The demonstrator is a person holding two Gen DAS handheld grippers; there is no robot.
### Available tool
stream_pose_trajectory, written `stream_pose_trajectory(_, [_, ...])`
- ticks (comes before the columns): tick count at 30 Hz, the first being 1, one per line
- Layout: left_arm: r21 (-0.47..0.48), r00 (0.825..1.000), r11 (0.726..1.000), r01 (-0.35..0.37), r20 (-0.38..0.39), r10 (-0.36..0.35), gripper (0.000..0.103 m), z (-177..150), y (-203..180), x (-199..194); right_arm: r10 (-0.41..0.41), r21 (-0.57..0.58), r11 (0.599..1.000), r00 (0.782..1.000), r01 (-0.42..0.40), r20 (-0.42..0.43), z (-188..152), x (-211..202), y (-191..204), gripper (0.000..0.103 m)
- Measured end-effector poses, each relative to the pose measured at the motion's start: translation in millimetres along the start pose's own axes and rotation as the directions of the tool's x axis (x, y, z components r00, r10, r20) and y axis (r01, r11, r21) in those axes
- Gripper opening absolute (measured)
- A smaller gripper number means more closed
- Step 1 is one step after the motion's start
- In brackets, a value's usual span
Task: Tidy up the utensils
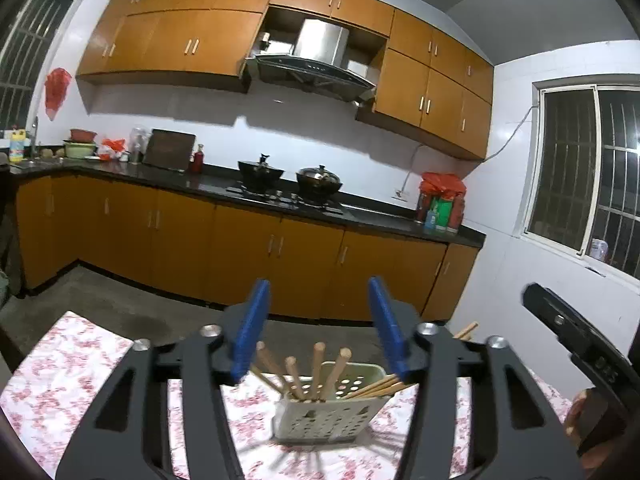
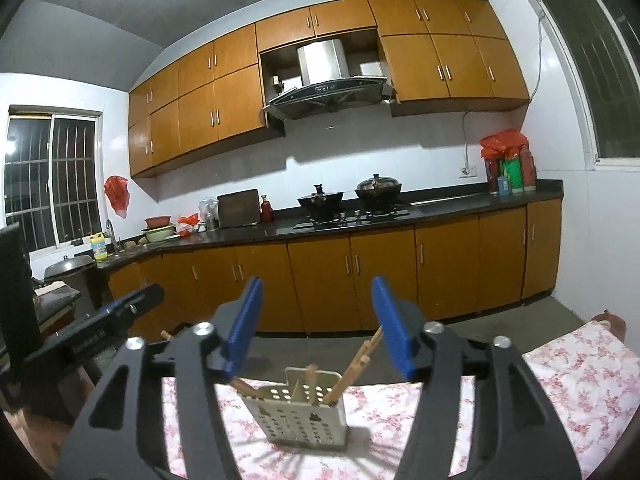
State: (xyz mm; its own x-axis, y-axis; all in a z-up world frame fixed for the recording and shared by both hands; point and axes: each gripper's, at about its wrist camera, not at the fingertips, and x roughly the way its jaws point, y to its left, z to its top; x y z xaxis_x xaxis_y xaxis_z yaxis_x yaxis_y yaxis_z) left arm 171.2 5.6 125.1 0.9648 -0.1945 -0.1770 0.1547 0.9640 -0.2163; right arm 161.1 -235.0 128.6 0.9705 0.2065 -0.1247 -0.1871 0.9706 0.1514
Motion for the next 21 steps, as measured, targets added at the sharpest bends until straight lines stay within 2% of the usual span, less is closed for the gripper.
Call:
stream_pose_trajectory(1, [0.004, 1.000, 1.000, -0.006, 0.004, 0.006, 0.064, -1, 1, -5, -0.007, -0.011, 1.000, 1.000, 0.007, 0.001, -2, -7, 1, 0.070])
stream_pose_trajectory(3, [0.018, 1.000, 1.000, -0.026, 0.016, 0.025, 0.077, -3, 3, -18, -0.012, -0.031, 0.999, 1.000, 0.013, 0.004, -7, -23, 3, 0.085])
stream_pose_trajectory(6, [0.061, 0.998, 0.996, -0.058, 0.035, 0.056, 0.094, -10, 2, -39, -0.027, -0.054, 0.998, 1.000, 0.027, 0.000, -17, -41, 8, 0.097])
stream_pose_trajectory(9, [0.107, 0.995, 0.990, -0.089, 0.051, 0.083, 0.101, -18, -1, -57, -0.065, -0.081, 0.995, 0.998, 0.064, -0.005, -30, -55, 14, 0.099])
stream_pose_trajectory(16, [0.163, 0.988, 0.975, -0.153, 0.046, 0.148, 0.101, -49, 1, -93, -0.097, -0.079, 0.993, 0.993, 0.092, -0.070, -58, -75, 24, 0.099])
stream_pose_trajectory(21, [0.166, 0.981, 0.967, -0.191, -0.005, 0.195, 0.101, -76, 8, -107, -0.111, -0.076, 0.992, 0.987, 0.103, -0.116, -80, -85, 30, 0.099])
